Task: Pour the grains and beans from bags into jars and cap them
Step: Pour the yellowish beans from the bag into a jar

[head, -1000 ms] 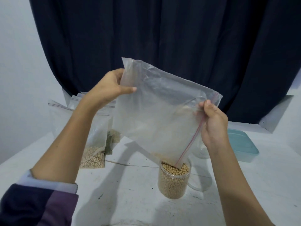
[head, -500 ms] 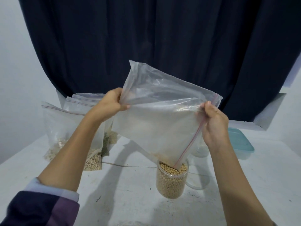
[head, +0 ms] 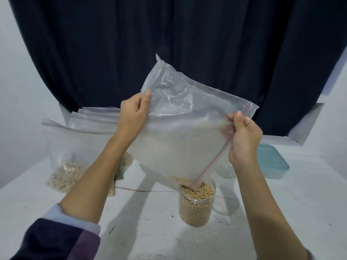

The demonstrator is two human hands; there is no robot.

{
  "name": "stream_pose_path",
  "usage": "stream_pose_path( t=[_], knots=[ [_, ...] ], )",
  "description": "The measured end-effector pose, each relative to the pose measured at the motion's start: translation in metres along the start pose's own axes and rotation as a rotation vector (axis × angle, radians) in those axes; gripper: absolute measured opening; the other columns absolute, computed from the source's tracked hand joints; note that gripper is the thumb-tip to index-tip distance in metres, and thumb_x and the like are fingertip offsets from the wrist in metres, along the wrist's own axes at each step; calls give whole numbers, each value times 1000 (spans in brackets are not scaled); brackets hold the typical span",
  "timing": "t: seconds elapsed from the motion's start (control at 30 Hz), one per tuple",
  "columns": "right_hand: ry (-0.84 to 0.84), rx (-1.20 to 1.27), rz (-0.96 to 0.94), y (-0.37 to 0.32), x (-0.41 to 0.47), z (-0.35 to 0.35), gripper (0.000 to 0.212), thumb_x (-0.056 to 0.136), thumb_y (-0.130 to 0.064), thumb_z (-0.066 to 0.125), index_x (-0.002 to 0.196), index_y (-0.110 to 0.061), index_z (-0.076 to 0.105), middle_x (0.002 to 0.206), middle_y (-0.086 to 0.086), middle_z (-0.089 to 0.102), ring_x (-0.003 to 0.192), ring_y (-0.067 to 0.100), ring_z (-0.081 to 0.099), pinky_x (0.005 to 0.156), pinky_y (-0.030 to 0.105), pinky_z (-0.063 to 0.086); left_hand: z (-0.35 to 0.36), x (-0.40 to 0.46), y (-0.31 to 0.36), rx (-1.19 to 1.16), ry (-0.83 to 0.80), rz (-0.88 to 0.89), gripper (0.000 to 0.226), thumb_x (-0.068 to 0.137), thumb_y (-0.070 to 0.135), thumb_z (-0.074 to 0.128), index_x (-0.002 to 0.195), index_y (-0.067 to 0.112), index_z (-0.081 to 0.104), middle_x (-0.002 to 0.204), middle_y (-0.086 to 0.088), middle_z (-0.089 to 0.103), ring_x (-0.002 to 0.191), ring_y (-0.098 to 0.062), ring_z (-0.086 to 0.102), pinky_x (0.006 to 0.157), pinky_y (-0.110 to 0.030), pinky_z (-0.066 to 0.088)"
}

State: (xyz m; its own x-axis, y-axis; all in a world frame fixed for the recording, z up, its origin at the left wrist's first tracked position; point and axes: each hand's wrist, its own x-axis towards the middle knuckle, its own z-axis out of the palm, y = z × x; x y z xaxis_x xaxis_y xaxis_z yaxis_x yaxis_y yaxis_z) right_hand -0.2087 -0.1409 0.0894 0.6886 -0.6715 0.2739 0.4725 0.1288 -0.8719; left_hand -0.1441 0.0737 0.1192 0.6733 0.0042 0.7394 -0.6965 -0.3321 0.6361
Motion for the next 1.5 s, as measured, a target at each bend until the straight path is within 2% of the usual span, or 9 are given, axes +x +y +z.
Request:
stream_pose_path(
  t=[0.2,0.33,0.5,0.7,0.83,1.03,1.3,1.4,1.5],
  knots=[
    [-2,-25,-13,0,2,0,25,99,-20,51,80,-14,66,79,-5,67,54,0,58,77,29,53,1,6,4,38,17,36,48,102,21,39,56,20,26,52,4,24,42,-4,25,44,-17,19],
    [26,-2,-15,2,3,0,26,99,-19,51,78,-14,65,78,-4,66,52,1,57,73,26,53,1,7,5,63,2,65,49,102,21,40,56,20,24,52,4,22,43,-3,23,44,-17,19],
    [22,-7,8,2,3,-2,28,99,-20,51,75,-17,65,74,-8,66,53,1,57,81,33,53,0,8,5,61,-12,73,49,102,22,40,56,19,24,52,4,23,44,-5,24,45,-18,18],
    [27,15,6,2,4,-4,27,99,-20,51,75,-16,64,76,-6,67,54,3,57,76,29,52,2,10,11,64,-12,81,50,102,21,41,55,19,23,52,5,22,43,-5,25,44,-17,20],
    [24,1,-11,0,3,-5,28,99,-21,51,75,-17,65,77,-6,66,61,-1,59,77,24,52,4,10,14,86,-9,107,51,102,20,40,55,20,23,51,6,22,41,-3,25,43,-15,20],
    [64,51,-23,1,5,-3,29,99,-20,51,73,-18,63,77,-6,64,75,7,59,78,25,51,6,11,17,85,-20,110,50,102,21,40,55,19,24,51,5,22,42,-5,26,44,-17,20],
    [42,78,-27,-1,3,-4,28,99,-20,50,75,-18,64,76,-8,64,73,3,59,78,21,51,9,13,19,77,-5,115,51,102,21,40,55,19,22,51,5,22,42,-5,25,44,-18,19],
    [49,81,-32,1,2,-5,28,100,-20,50,75,-18,63,76,-8,63,69,-1,59,72,16,49,10,13,18,86,-7,129,50,102,21,39,55,19,24,51,5,23,42,-7,26,44,-18,20],
    [52,99,-36,0,3,-6,28,100,-20,50,75,-18,63,76,-8,63,71,0,58,75,17,49,12,14,18,86,-6,132,49,102,22,39,56,19,24,51,5,23,43,-6,26,44,-19,20]
  ],
)
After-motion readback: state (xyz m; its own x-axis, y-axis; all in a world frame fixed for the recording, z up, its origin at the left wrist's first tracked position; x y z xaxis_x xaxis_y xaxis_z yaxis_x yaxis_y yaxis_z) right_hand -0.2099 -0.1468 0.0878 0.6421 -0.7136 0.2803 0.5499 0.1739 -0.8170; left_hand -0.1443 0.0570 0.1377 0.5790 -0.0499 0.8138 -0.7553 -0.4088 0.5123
